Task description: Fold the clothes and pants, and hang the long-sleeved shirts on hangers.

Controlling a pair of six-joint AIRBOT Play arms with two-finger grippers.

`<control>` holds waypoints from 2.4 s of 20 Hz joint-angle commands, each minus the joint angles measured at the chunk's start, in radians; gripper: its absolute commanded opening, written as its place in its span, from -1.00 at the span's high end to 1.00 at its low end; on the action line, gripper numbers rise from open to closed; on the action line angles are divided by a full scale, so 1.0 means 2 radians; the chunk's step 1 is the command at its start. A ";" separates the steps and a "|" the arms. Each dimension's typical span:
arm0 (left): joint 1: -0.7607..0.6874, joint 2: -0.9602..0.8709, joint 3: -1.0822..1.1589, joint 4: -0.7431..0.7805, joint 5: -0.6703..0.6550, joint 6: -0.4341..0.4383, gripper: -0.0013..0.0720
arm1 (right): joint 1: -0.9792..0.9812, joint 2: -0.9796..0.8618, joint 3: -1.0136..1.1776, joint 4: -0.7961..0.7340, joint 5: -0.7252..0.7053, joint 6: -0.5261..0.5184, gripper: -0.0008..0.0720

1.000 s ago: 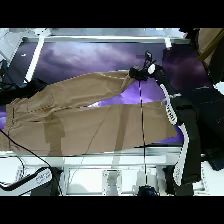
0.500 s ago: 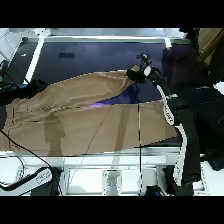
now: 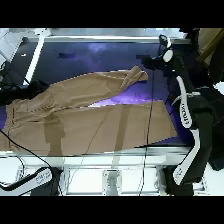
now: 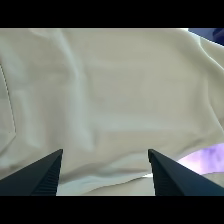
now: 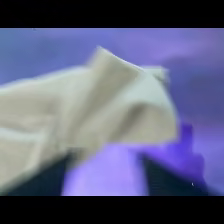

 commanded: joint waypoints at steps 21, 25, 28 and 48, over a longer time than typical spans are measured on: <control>0.000 0.000 0.000 0.000 -0.005 0.000 -0.70 | -0.005 -0.109 -0.021 0.136 -0.177 0.017 -0.07; 0.000 0.000 0.000 0.000 -0.005 0.000 -0.70 | -0.005 -0.112 -0.021 0.137 -0.175 0.018 0.12; 0.000 0.000 0.000 0.000 -0.005 0.000 -0.70 | -0.006 -0.112 -0.021 0.137 -0.170 0.019 0.12; 0.012 0.049 0.000 0.000 -0.022 0.000 -0.70 | -0.033 0.077 -0.012 -0.103 0.144 0.004 0.94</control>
